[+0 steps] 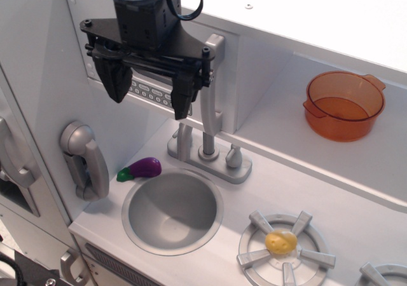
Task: Open microwave
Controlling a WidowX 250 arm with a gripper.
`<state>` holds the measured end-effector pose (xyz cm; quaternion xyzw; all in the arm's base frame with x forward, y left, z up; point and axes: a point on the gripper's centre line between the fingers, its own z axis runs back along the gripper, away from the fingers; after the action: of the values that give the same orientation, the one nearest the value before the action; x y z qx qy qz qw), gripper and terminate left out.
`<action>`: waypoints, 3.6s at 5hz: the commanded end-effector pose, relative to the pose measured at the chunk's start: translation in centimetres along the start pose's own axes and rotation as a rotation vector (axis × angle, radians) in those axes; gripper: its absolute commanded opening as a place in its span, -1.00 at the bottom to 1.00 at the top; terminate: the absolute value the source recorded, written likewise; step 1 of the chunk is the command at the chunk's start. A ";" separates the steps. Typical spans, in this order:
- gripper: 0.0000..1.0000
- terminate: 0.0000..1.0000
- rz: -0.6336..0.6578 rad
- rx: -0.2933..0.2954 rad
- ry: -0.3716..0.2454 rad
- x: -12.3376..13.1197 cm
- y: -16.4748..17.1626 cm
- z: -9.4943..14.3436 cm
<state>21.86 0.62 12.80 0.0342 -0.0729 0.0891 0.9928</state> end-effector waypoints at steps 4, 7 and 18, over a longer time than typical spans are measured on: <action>1.00 -1.00 -0.027 -0.035 -0.163 3.3 -4.1 -5.1; 1.00 -1.00 0.043 -0.080 -0.224 8.4 -3.4 -2.0; 1.00 -1.00 -0.193 -0.044 0.028 -3.2 -1.1 0.7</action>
<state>18.02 -1.32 11.60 0.0174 -0.0360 -0.0037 0.9992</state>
